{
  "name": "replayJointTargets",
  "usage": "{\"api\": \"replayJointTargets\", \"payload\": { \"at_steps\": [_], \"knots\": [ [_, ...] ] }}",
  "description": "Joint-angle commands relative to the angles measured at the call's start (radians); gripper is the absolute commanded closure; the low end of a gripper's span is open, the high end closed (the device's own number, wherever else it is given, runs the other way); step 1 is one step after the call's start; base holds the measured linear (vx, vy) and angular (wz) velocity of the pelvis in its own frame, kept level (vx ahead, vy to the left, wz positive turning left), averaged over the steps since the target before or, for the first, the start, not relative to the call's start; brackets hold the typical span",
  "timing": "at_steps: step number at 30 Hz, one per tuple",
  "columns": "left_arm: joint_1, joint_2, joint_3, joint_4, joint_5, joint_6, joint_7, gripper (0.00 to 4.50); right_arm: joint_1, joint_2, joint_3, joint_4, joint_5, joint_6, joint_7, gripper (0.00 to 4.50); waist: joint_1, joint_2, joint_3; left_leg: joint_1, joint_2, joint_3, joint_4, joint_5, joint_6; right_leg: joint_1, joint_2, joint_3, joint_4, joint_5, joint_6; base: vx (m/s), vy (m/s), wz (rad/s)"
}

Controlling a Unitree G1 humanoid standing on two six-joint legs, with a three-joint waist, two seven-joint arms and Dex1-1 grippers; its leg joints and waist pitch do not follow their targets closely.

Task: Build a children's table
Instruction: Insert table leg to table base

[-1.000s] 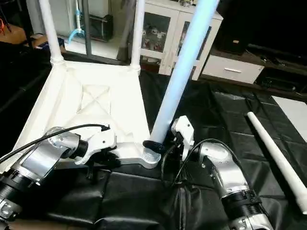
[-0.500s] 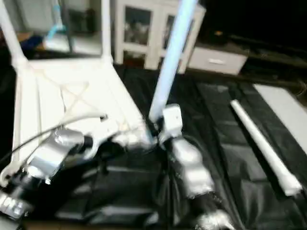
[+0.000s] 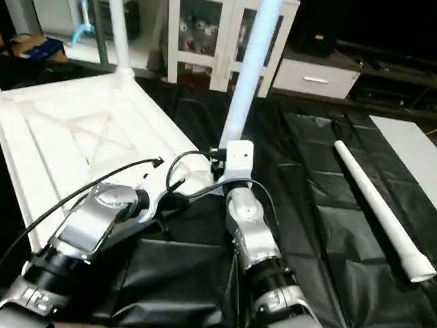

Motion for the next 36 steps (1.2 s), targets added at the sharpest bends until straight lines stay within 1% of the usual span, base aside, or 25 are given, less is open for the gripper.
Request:
{"api": "replayJointTargets", "payload": {
  "at_steps": [1,2,3,4,5,6,8,10,11,12,14,16,19,22,24,26,27,28,30,31,32,33,34,35,36],
  "knots": [
    [0.020,0.017,0.006,-0.032,-0.014,0.014,-0.021,4.50,0.054,-0.052,-0.089,0.179,-0.020,0.062,-0.078,2.67,0.005,0.025,-0.022,-0.013,0.047,-0.002,-0.082,-0.285,-0.007,0.025,-0.070,0.070,-0.092,-0.267,-0.102,0.000,0.000,0.00],
    [0.020,0.022,0.008,-0.039,-0.017,0.026,-0.016,4.50,0.041,-0.043,-0.076,0.174,0.008,0.033,-0.010,2.67,0.004,0.025,-0.022,-0.011,0.047,0.000,-0.081,-0.280,-0.007,0.025,-0.070,0.070,-0.091,-0.258,-0.105,0.000,0.000,0.00],
    [0.020,0.022,0.008,-0.039,-0.017,0.026,-0.016,4.50,0.041,-0.043,-0.076,0.174,0.008,0.033,-0.010,2.67,0.004,0.025,-0.023,-0.016,0.047,0.001,-0.081,-0.271,-0.005,0.030,-0.070,0.070,-0.088,-0.248,-0.108,0.000,0.000,0.00],
    [0.019,0.025,0.008,-0.040,-0.018,0.028,-0.016,4.50,0.040,-0.043,-0.064,0.162,0.013,0.028,0.024,2.67,0.004,0.026,-0.024,-0.015,0.047,0.003,-0.080,-0.253,-0.004,0.031,-0.068,0.071,-0.086,-0.221,-0.112,0.000,0.000,0.00],
    [0.019,0.028,0.007,-0.039,-0.019,0.027,-0.017,4.50,0.042,-0.042,-0.058,0.151,0.017,0.027,0.042,2.11,0.004,0.025,-0.023,-0.015,0.047,0.004,-0.079,-0.248,-0.002,0.031,-0.067,0.072,-0.084,-0.207,-0.114,0.000,0.000,0.00],
    [0.019,0.031,0.003,-0.036,-0.021,0.025,-0.018,4.50,0.046,-0.041,-0.052,0.132,0.022,0.019,0.060,2.11,0.004,0.024,-0.026,-0.015,0.048,0.004,-0.079,-0.239,0.000,0.034,-0.067,0.072,-0.082,-0.191,-0.119,0.000,0.000,0.00],
    [0.019,0.032,0.002,-0.036,-0.022,0.024,-0.017,4.50,0.048,-0.041,-0.050,0.122,0.027,0.021,0.070,1.88,0.006,0.025,-0.026,-0.008,0.048,0.008,-0.076,-0.227,0.005,0.032,-0.066,0.073,-0.081,-0.173,-0.130,0.000,0.000,0.00],
    [0.021,0.034,0.001,-0.040,-0.025,0.026,-0.016,4.50,0.050,-0.042,-0.052,0.102,0.026,0.022,0.086,1.77,0.011,0.027,-0.029,-0.008,0.051,0.010,-0.073,-0.181,0.011,0.036,-0.067,0.073,-0.072,-0.105,-0.149,0.000,0.000,0.00],
    [0.021,0.034,0.001,-0.042,-0.026,0.027,-0.015,4.50,0.053,-0.044,-0.050,0.089,0.025,0.023,0.095,1.54,0.011,0.023,-0.029,-0.009,0.049,0.011,-0.072,-0.171,0.014,0.038,-0.065,0.073,-0.070,-0.089,-0.151,0.000,0.000,0.00],
    [0.022,0.035,0.000,-0.043,-0.028,0.028,-0.015,4.50,0.054,-0.046,-0.048,0.079,0.024,0.021,0.102,1.49,0.014,0.020,-0.030,-0.010,0.048,0.014,-0.070,-0.146,0.022,0.042,-0.065,0.074,-0.065,-0.063,-0.154,0.000,0.000,0.00],
    [0.022,0.038,-0.001,-0.045,-0.030,0.030,-0.015,4.50,0.056,-0.056,-0.036,0.061,0.023,0.017,0.129,1.46,0.019,0.025,-0.031,-0.007,0.046,0.019,-0.065,-0.103,0.037,0.043,-0.064,0.076,-0.061,-0.012,-0.167,0.000,0.000,0.00],
    [0.021,0.040,-0.001,-0.045,-0.031,0.032,-0.015,4.50,0.058,-0.062,-0.029,0.053,0.023,0.015,0.144,1.16,0.025,0.022,-0.031,-0.006,0.046,0.022,-0.062,-0.088,0.044,0.045,-0.064,0.077,-0.058,0.002,-0.172,0.000,0.000,0.00],
    [0.020,0.045,-0.005,-0.048,-0.038,0.035,-0.013,4.50,0.071,-0.073,-0.019,0.015,0.014,0.021,0.184,0.97,0.029,0.022,-0.031,-0.006,0.047,0.027,-0.059,-0.070,0.049,0.046,-0.061,0.081,-0.055,0.012,-0.173,0.000,0.000,0.00],
    [0.019,0.053,-0.007,-0.048,-0.043,0.036,-0.015,4.50,0.102,-0.090,0.000,-0.059,0.020,0.039,0.237,0.63,0.032,0.022,-0.030,-0.002,0.047,0.031,-0.057,-0.077,0.049,0.043,-0.057,0.088,-0.055,0.009,-0.174,0.000,0.000,0.00],
    [0.020,0.059,-0.010,-0.049,-0.046,0.032,-0.019,4.50,0.139,-0.113,0.016,-0.149,0.041,0.064,0.295,0.52,0.035,0.018,-0.029,-0.003,0.046,0.032,-0.055,-0.077,0.053,0.047,-0.055,0.089,-0.055,0.012,-0.169,0.000,0.000,0.00],
    [0.020,0.066,-0.012,-0.049,-0.048,0.026,-0.025,4.50,0.173,-0.137,0.021,-0.230,0.075,0.095,0.348,0.27,0.037,0.018,-0.029,-0.002,0.048,0.032,-0.054,-0.076,0.058,0.045,-0.056,0.090,-0.056,0.005,-0.163,0.000,0.000,0.00],
    [0.020,0.073,-0.018,-0.045,-0.052,0.011,-0.039,4.50,0.198,-0.160,0.017,-0.286,0.099,0.113,0.381,0.27,0.038,0.016,-0.026,-0.003,0.047,0.032,-0.055,-0.087,0.058,0.045,-0.055,0.089,-0.059,-0.022,-0.162,0.000,0.000,0.00],
    [0.022,0.085,-0.026,-0.039,-0.057,-0.013,-0.058,4.50,0.229,-0.195,0.007,-0.357,0.143,0.142,0.434,0.20,0.043,0.016,-0.026,0.000,0.048,0.032,-0.054,-0.097,0.062,0.045,-0.054,0.090,-0.062,-0.038,-0.151,0.000,0.000,0.00],
    [0.027,0.102,-0.039,-0.039,-0.067,-0.053,-0.096,4.50,0.250,-0.227,-0.007,-0.404,0.177,0.154,0.481,0.15,0.045,0.016,-0.025,-0.001,0.048,0.031,-0.055,-0.095,0.068,0.044,-0.054,0.089,-0.062,-0.048,-0.148,0.000,0.000,0.00],
    [0.035,0.123,-0.053,-0.043,-0.075,-0.085,-0.135,4.50,0.270,-0.272,-0.020,-0.451,0.220,0.167,0.551,0.15,0.047,0.016,-0.025,0.001,0.049,0.031,-0.054,-0.103,0.070,0.042,-0.054,0.089,-0.062,-0.061,-0.148,0.000,0.000,0.00],
    [0.043,0.142,-0.065,-0.046,-0.086,-0.128,-0.180,4.50,0.279,-0.311,-0.036,-0.473,0.256,0.184,0.606,0.15,0.048,0.016,-0.026,0.001,0.049,0.031,-0.053,-0.102,0.073,0.043,-0.053,0.089,-0.062,-0.060,-0.149,0.000,0.000,0.00],
    [0.044,0.144,-0.066,-0.047,-0.088,-0.133,-0.186,4.50,0.280,-0.316,-0.038,-0.476,0.260,0.187,0.613,0.15,0.052,0.015,-0.026,0.001,0.050,0.031,-0.052,-0.095,0.080,0.043,-0.052,0.089,-0.061,-0.057,-0.152,0.000,0.000,0.00],
    [0.052,0.162,-0.075,-0.053,-0.098,-0.160,-0.223,4.50,0.286,-0.356,-0.054,-0.494,0.293,0.214,0.667,0.15,0.055,0.014,-0.027,0.002,0.050,0.032,-0.051,-0.085,0.085,0.041,-0.053,0.089,-0.059,-0.048,-0.162,0.000,0.000,0.00],
    [0.054,0.175,-0.082,-0.055,-0.098,-0.181,-0.239,4.50,0.287,-0.392,-0.056,-0.495,0.306,0.228,0.719,0.15,0.055,0.017,-0.027,0.002,0.049,0.033,-0.050,-0.080,0.087,0.041,-0.052,0.090,-0.058,-0.041,-0.169,0.000,0.000,0.00],
    [0.058,0.189,-0.090,-0.057,-0.106,-0.226,-0.276,4.50,0.286,-0.432,-0.058,-0.492,0.313,0.237,0.781,0.15,0.058,0.023,-0.028,0.006,0.051,0.034,-0.047,-0.069,0.092,0.039,-0.052,0.090,-0.056,-0.023,-0.183,0.000,0.000,0.00]
  ]
}}
